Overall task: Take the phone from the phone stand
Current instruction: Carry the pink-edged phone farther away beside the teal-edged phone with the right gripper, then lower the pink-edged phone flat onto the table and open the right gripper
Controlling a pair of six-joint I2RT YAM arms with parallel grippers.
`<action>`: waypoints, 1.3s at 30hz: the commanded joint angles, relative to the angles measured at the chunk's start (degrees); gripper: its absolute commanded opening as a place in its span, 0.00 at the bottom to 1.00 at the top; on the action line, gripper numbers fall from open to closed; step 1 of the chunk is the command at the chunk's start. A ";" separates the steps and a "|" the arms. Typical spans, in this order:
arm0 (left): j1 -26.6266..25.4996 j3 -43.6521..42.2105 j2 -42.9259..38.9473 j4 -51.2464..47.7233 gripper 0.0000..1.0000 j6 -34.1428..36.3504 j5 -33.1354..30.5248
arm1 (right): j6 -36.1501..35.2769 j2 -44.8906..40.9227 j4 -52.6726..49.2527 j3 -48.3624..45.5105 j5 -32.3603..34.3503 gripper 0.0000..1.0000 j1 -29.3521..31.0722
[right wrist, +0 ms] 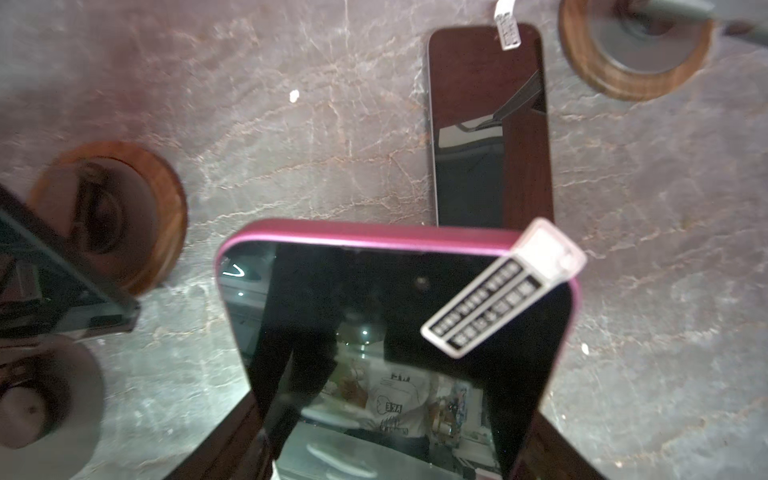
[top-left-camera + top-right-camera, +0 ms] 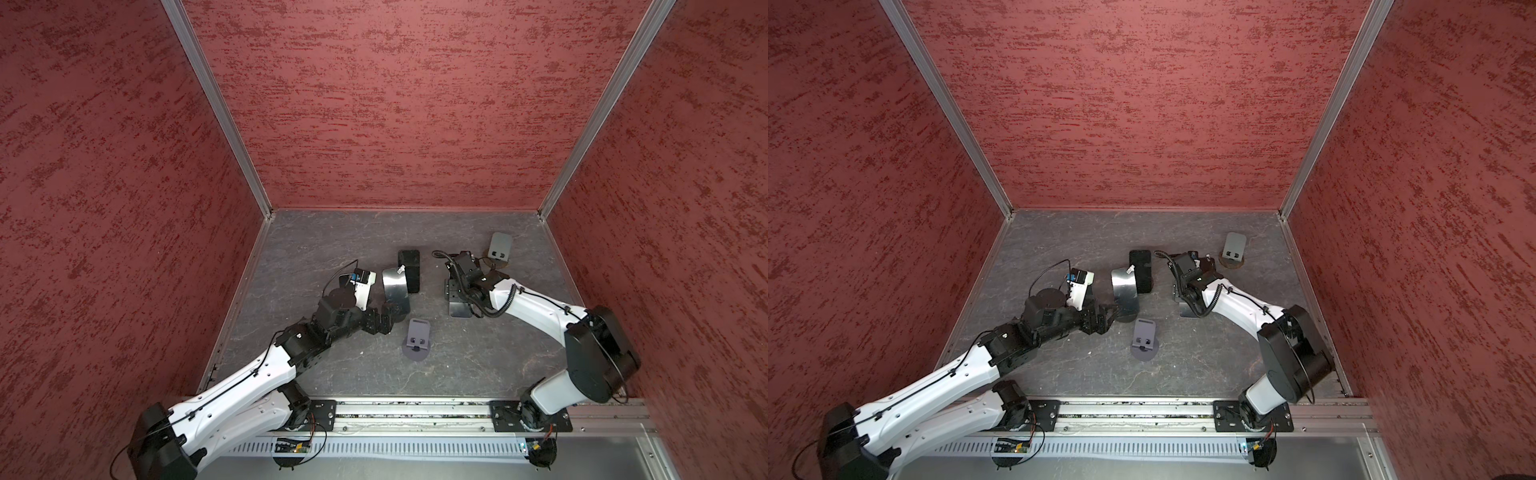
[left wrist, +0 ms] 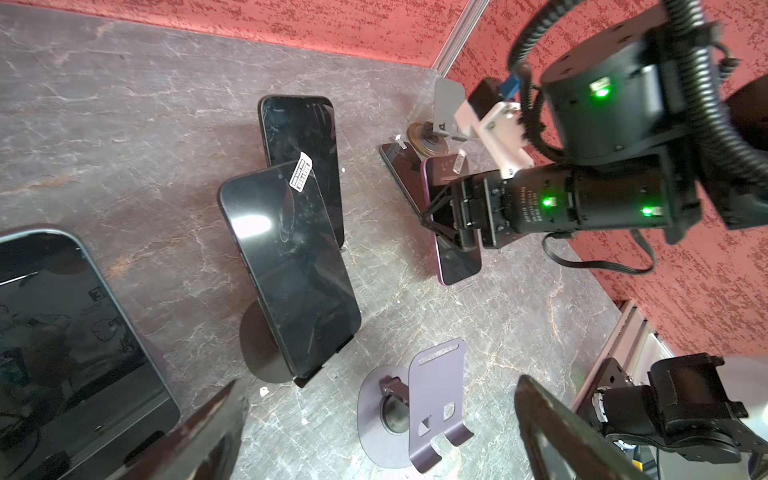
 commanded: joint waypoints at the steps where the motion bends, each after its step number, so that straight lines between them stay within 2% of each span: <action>1: 0.24 1.47 0.47 2.41 1.00 -0.92 1.14 | -2.99 1.51 3.93 2.66 -2.54 0.59 -1.33; 10: 0.11 1.49 1.23 2.44 0.99 -0.86 0.81 | -5.83 7.84 6.59 6.08 -5.48 0.60 -2.53; 19: 0.11 1.48 2.22 2.41 1.00 -0.81 0.44 | -6.74 13.21 7.72 8.73 -3.04 0.62 -2.84; 39: 0.12 1.32 2.47 2.53 0.99 -1.02 0.44 | -5.38 21.88 8.26 13.60 -2.85 0.64 -4.37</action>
